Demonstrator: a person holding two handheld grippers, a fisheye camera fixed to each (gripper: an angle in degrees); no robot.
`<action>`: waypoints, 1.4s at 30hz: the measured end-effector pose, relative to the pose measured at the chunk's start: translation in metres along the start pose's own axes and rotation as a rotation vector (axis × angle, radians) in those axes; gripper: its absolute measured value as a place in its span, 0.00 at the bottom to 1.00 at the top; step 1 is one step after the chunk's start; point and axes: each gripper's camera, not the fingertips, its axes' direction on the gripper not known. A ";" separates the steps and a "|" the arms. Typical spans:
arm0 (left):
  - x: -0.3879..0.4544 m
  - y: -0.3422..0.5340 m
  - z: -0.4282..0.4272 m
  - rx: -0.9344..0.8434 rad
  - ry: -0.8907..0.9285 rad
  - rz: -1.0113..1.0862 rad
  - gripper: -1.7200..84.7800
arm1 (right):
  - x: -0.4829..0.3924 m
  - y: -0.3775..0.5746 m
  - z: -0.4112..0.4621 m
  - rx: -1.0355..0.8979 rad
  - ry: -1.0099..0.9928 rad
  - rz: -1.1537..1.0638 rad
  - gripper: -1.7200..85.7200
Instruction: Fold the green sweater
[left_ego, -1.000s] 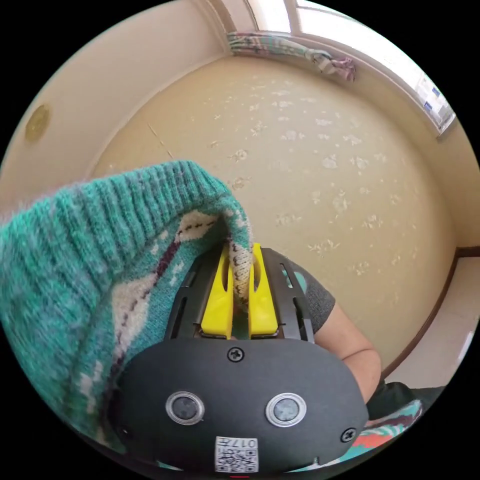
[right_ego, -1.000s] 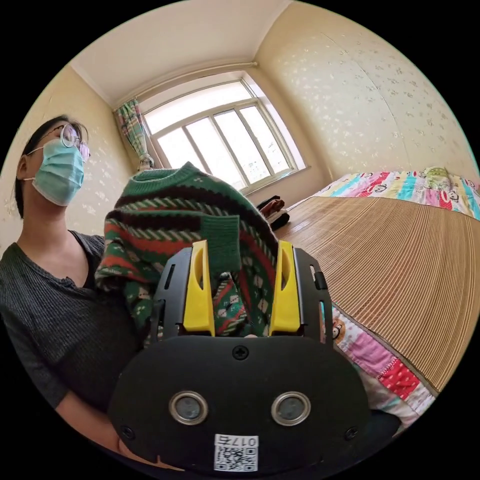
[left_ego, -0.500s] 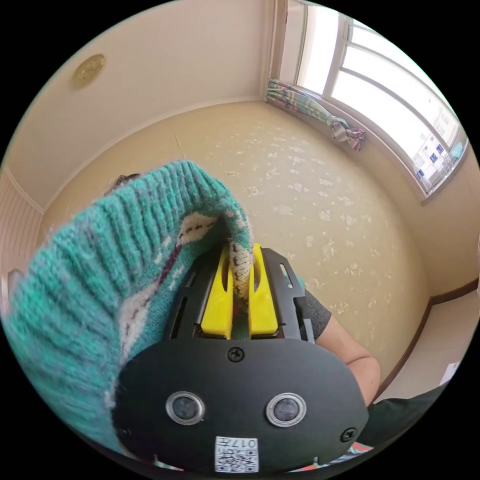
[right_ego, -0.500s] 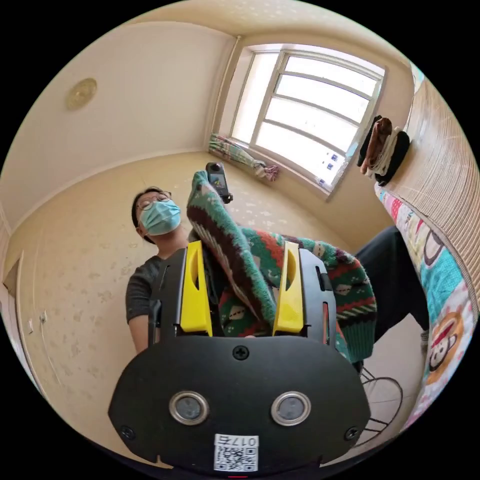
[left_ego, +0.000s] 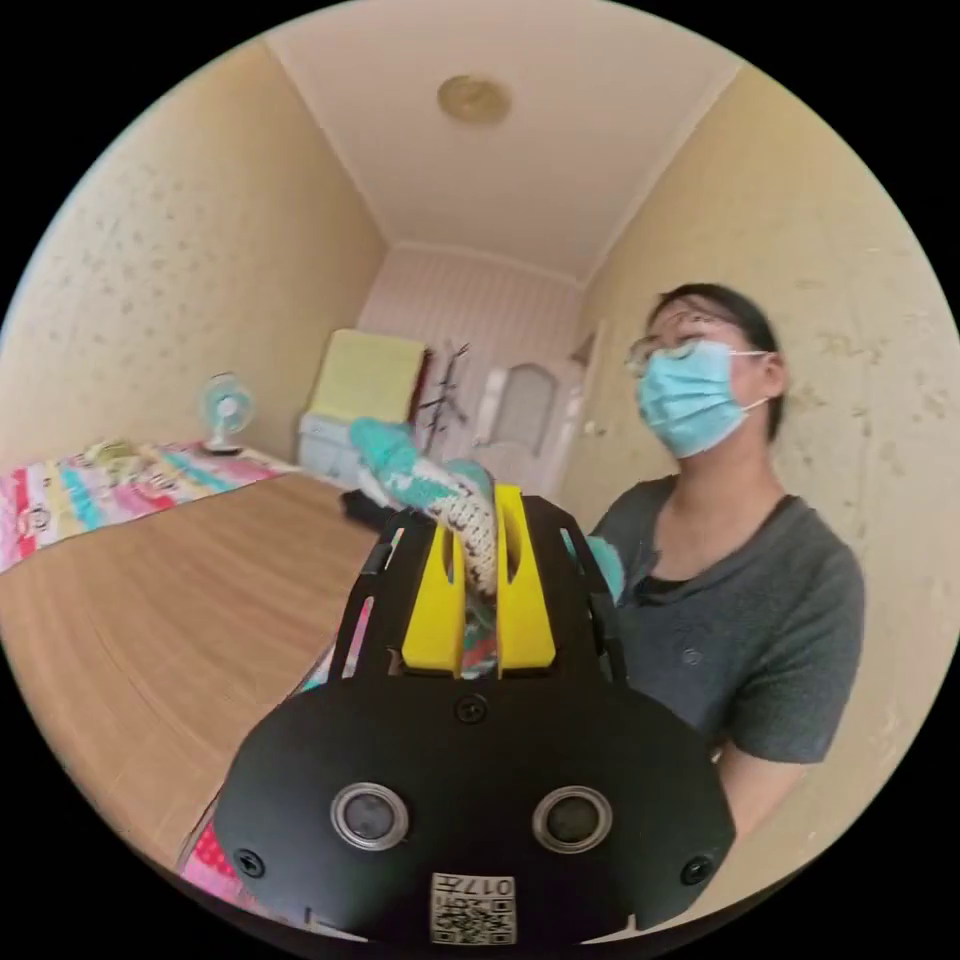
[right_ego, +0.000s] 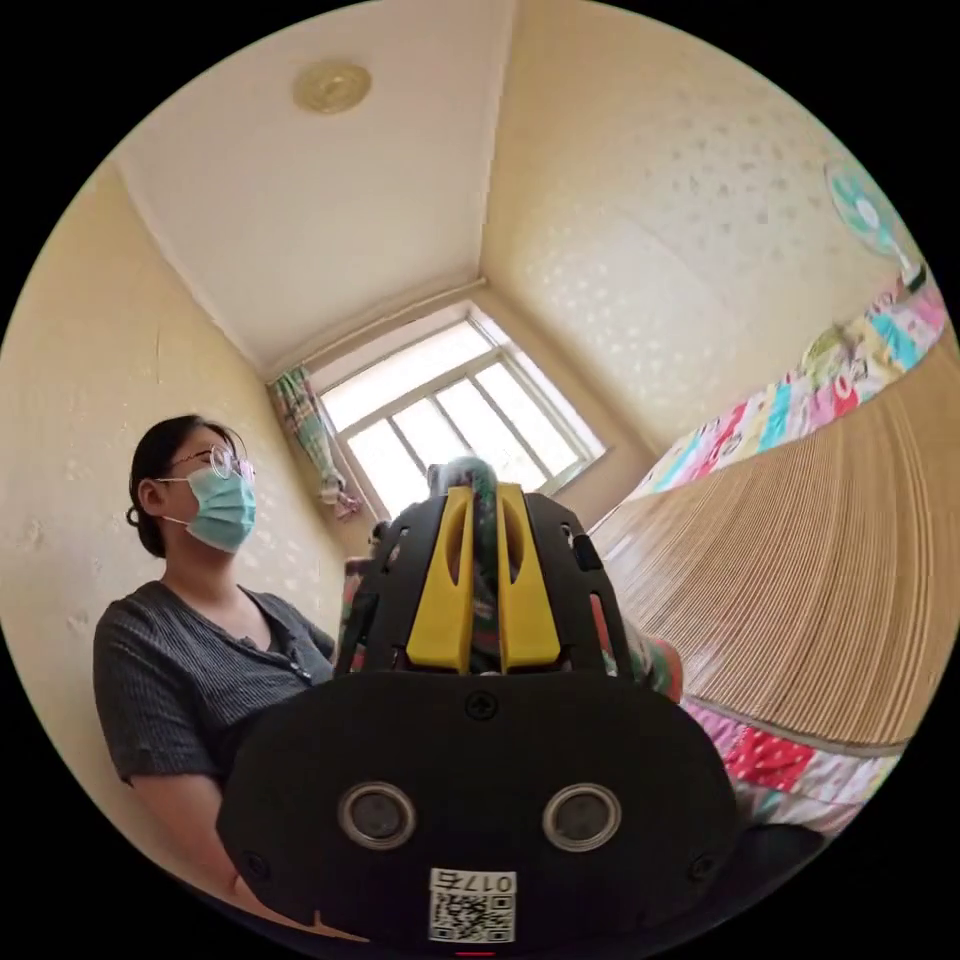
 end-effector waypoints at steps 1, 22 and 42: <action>0.010 -0.001 0.010 -0.150 -0.212 0.046 0.07 | -0.018 -0.008 -0.002 0.002 0.033 -0.055 0.05; 0.233 -0.050 0.067 0.710 -1.331 0.164 0.08 | -0.392 0.005 0.148 0.826 0.897 -0.637 0.05; -0.317 -0.081 0.159 -0.799 -1.086 -0.470 0.02 | 0.178 -0.159 0.448 -0.629 1.054 0.180 0.11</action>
